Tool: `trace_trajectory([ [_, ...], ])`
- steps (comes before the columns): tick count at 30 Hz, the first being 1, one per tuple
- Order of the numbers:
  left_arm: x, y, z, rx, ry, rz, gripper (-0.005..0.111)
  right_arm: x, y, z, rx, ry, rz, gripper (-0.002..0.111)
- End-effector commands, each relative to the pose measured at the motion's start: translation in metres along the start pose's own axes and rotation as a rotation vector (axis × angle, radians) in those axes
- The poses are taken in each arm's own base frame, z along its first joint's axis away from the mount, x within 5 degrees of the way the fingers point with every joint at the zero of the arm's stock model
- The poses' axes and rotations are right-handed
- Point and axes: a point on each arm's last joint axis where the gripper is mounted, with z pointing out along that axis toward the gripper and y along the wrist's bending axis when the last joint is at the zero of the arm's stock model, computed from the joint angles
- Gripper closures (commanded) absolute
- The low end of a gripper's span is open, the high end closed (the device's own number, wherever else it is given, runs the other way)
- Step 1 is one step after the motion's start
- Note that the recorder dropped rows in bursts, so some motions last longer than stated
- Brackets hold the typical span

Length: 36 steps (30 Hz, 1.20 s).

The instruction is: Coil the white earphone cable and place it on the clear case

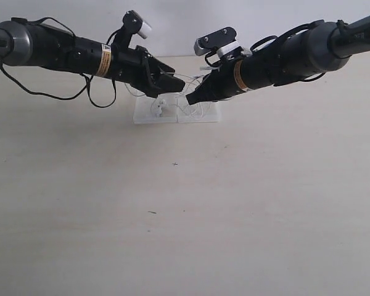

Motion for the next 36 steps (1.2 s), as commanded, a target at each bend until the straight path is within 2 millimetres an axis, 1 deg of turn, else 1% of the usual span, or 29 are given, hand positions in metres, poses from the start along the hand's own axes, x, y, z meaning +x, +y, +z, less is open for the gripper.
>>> trace_trajectory([
  [1, -0.018, 0.003, -0.016, -0.023, -0.037, -0.002, 0.050, -0.003, -0.002, -0.001, 0.019, -0.010, 0.005, 0.108],
  [3, -0.023, 0.003, -0.021, -0.024, -0.049, -0.006, 0.050, -0.002, -0.003, 0.000, 0.023, -0.007, 0.006, 0.108],
  [6, -0.024, 0.004, -0.024, -0.026, -0.059, -0.017, 0.050, -0.001, -0.005, 0.001, 0.047, -0.003, 0.013, 0.108],
  [7, -0.024, 0.005, -0.024, -0.024, -0.062, -0.019, 0.047, -0.001, -0.006, 0.001, 0.058, -0.003, 0.013, 0.108],
  [10, -0.028, 0.004, -0.024, -0.018, -0.100, -0.047, 0.026, -0.001, -0.006, 0.001, 0.063, -0.003, 0.015, 0.108],
  [11, -0.029, 0.005, -0.025, -0.021, -0.118, -0.061, 0.023, -0.001, -0.006, 0.001, 0.063, -0.003, 0.015, 0.108],
  [15, -0.036, 0.007, -0.027, -0.036, -0.202, -0.128, 0.023, -0.001, -0.006, 0.001, 0.063, -0.002, 0.012, 0.108],
  [18, -0.043, 0.015, -0.034, -0.067, -0.305, -0.205, 0.023, -0.001, -0.006, 0.001, 0.059, -0.001, 0.007, 0.108],
  [24, -0.049, 0.023, -0.056, -0.076, -0.341, -0.224, 0.023, 0.000, -0.006, 0.001, 0.060, 0.008, -0.019, 0.108],
  [28, -0.055, 0.019, -0.066, 0.014, -0.393, -0.229, 0.023, 0.000, -0.006, 0.001, 0.060, 0.008, -0.019, 0.108],
  [31, -0.057, 0.017, -0.070, 0.037, -0.405, -0.222, 0.023, 0.000, -0.006, 0.001, 0.060, 0.008, -0.019, 0.108],
  [36, -0.056, 0.016, -0.069, 0.039, -0.393, -0.215, 0.023, 0.000, -0.006, 0.001, 0.058, 0.008, -0.019, 0.108],
])
